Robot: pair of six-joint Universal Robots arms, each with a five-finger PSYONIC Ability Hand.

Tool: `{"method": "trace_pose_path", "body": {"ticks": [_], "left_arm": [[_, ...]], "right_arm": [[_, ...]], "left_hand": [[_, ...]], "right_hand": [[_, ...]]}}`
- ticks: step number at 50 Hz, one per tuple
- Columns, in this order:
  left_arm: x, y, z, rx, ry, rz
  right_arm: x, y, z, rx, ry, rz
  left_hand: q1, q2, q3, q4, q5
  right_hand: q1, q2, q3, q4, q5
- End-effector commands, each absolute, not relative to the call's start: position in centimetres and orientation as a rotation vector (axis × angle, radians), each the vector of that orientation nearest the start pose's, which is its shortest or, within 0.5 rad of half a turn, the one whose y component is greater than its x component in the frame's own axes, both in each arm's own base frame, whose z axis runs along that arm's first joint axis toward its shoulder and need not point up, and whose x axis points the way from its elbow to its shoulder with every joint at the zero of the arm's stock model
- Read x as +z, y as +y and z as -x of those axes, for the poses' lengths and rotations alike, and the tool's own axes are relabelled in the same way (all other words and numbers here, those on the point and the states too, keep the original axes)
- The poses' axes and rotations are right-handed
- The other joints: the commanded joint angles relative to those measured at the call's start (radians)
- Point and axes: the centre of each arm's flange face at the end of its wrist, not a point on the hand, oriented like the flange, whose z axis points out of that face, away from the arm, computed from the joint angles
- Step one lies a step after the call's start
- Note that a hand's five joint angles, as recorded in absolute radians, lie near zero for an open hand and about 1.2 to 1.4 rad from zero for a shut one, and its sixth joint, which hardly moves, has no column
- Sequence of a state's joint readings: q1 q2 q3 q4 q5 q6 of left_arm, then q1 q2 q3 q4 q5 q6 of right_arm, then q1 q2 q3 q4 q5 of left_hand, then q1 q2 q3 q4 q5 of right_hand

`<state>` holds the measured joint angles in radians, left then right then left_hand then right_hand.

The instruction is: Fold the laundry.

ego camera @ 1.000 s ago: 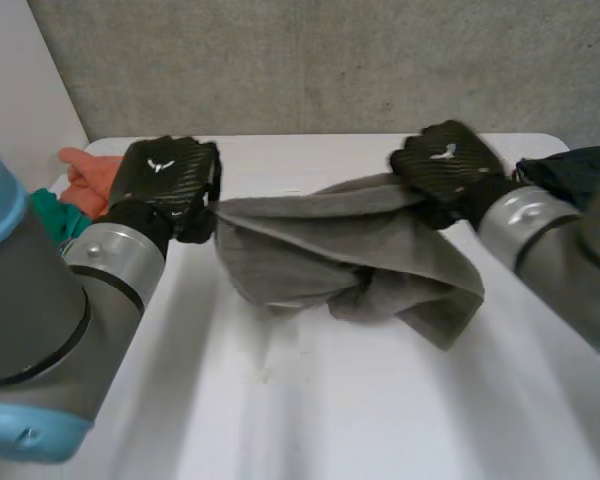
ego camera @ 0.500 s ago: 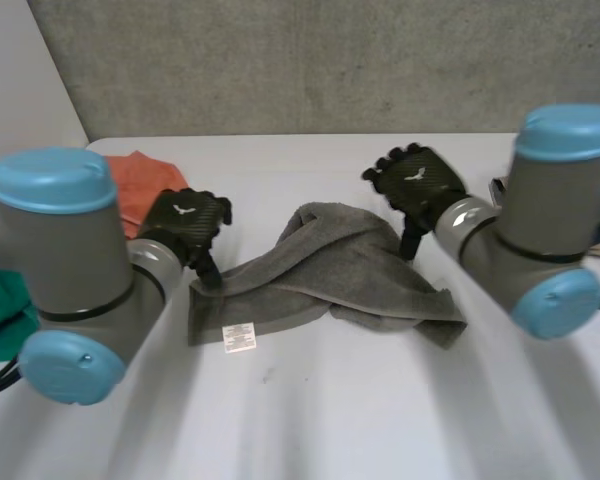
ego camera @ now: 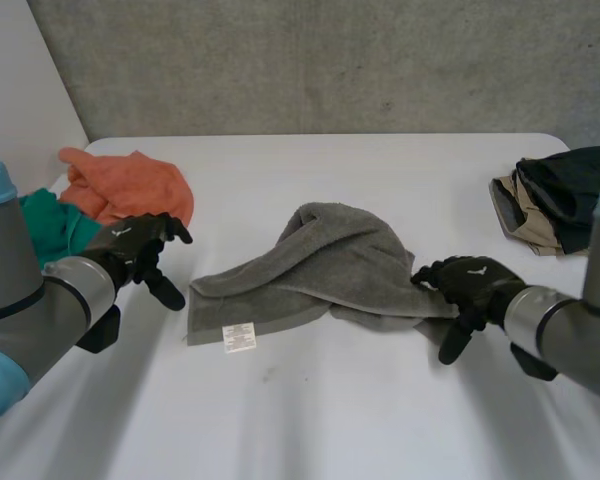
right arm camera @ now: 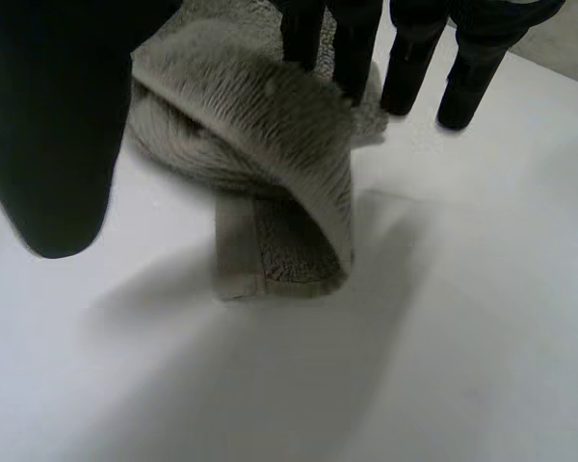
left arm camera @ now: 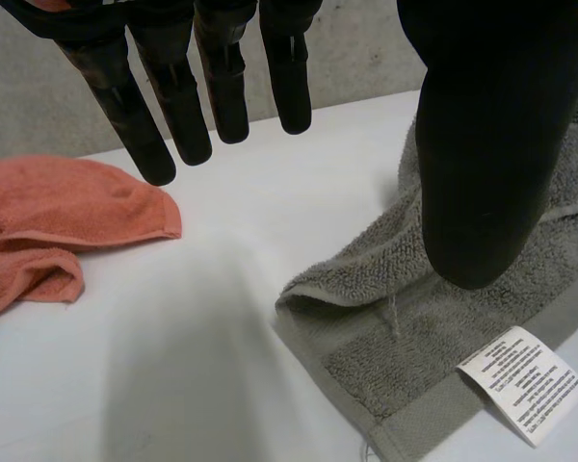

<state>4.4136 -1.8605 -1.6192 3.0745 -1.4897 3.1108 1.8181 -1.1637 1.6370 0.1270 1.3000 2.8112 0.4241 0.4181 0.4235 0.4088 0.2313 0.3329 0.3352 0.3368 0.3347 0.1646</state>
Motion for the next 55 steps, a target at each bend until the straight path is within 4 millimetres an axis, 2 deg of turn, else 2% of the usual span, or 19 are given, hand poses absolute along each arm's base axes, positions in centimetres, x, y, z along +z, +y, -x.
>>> {"method": "trace_pose_path", "body": {"ticks": [1,2,5,9,12,13,16,17,21,24,30,38,41,44,45,47,51,53,55], "left_arm": [[19.4,-27.1,23.0,-1.847,2.787,-0.456],[19.2,-27.2,23.2,-1.856,2.781,-0.465],[18.9,-27.5,23.4,-1.873,2.767,-0.475],[18.3,-28.1,24.2,-1.908,2.734,-0.516],[18.0,-28.4,24.6,-1.911,2.724,-0.536],[17.8,-28.6,24.9,-1.911,2.721,-0.549],[17.6,-28.7,25.3,-1.907,2.722,-0.566],[17.5,-28.7,25.7,-1.907,2.720,-0.582],[17.3,-28.5,26.7,-1.920,2.710,-0.620],[17.2,-28.5,27.4,-1.920,2.701,-0.634],[15.8,-27.9,28.9,-1.883,2.706,-0.679],[13.7,-26.8,29.9,-1.771,2.743,-0.753],[13.7,-27.0,29.8,-1.765,2.729,-0.751],[14.2,-28.1,29.2,-1.802,2.677,-0.707],[14.6,-29.2,28.7,-1.837,2.633,-0.659],[14.9,-29.8,28.2,-1.850,2.602,-0.623],[16.9,-30.8,26.4,-1.881,2.501,-0.540],[17.7,-30.5,25.9,-1.900,2.491,-0.540],[19.4,-29.7,25.7,-1.975,2.478,-0.581]], "right_arm": [[14.0,-27.6,-23.8,-1.517,2.408,0.910],[14.6,-28.2,-23.9,-1.585,2.392,0.892],[15.9,-28.4,-24.3,-1.680,2.339,0.886],[20.9,-27.0,-25.6,-1.850,2.157,0.927],[23.8,-26.2,-26.2,-1.938,2.043,0.959],[25.8,-25.6,-26.6,-1.993,1.964,0.980],[28.5,-24.5,-27.1,-2.043,1.866,1.000],[30.1,-23.7,-27.3,-2.056,1.811,1.010],[33.1,-22.2,-27.8,-2.072,1.706,1.046],[34.5,-21.2,-28.3,-2.057,1.670,1.079],[35.2,-20.6,-28.5,-2.009,1.705,1.125],[37.3,-20.9,-28.2,-2.122,1.669,1.058],[38.2,-20.8,-28.1,-2.156,1.642,1.030],[39.1,-20.4,-27.8,-2.173,1.611,1.011],[39.6,-20.2,-27.5,-2.184,1.601,0.993],[40.1,-20.2,-27.1,-2.200,1.593,0.967],[41.2,-21.4,-25.4,-2.268,1.610,0.887],[41.0,-22.6,-24.7,-2.283,1.647,0.871],[39.8,-24.8,-23.7,-2.277,1.735,0.868]], "left_hand": [[0.012,0.018,0.013,0.028,0.031],[0.007,0.013,0.007,0.022,0.025],[-0.005,0.001,-0.004,0.010,0.013],[-0.037,-0.031,-0.037,-0.022,-0.019],[-0.043,-0.037,-0.043,-0.028,-0.025],[-0.043,-0.037,-0.043,-0.028,-0.025],[-0.046,-0.040,-0.046,-0.031,-0.028],[-0.067,-0.061,-0.066,-0.051,-0.048],[-0.076,-0.070,-0.075,-0.060,-0.057],[-0.081,-0.075,-0.081,-0.066,-0.063],[-0.087,-0.081,-0.087,-0.072,-0.069],[-0.067,-0.061,-0.066,-0.052,-0.049],[0.039,0.045,0.039,0.054,0.057],[0.411,0.417,0.411,0.426,0.429],[0.699,0.705,0.700,0.715,0.718],[0.942,0.948,0.942,0.957,0.960],[0.972,0.978,0.973,0.988,0.990],[0.972,0.978,0.973,0.988,0.990],[0.972,0.978,0.973,0.988,0.990]], "right_hand": [[0.720,0.718,0.716,0.718,0.714],[1.060,1.058,1.056,1.058,1.054],[1.063,1.061,1.059,1.062,1.057],[1.063,1.061,1.059,1.062,1.057],[1.063,1.061,1.059,1.062,1.057],[1.063,1.061,1.059,1.062,1.057],[1.063,1.061,1.059,1.062,1.057],[1.063,1.061,1.059,1.062,1.057],[1.063,1.061,1.059,1.062,1.057],[1.063,1.061,1.059,1.062,1.057],[1.063,1.061,1.059,1.062,1.057],[1.063,1.061,1.059,1.062,1.057],[1.063,1.061,1.059,1.062,1.057],[1.063,1.061,1.059,1.062,1.057],[1.063,1.061,1.059,1.062,1.057],[1.063,1.061,1.059,1.062,1.057],[1.063,1.061,1.059,1.062,1.057],[1.063,1.061,1.059,1.062,1.057],[1.063,1.061,1.059,1.062,1.057]]}}
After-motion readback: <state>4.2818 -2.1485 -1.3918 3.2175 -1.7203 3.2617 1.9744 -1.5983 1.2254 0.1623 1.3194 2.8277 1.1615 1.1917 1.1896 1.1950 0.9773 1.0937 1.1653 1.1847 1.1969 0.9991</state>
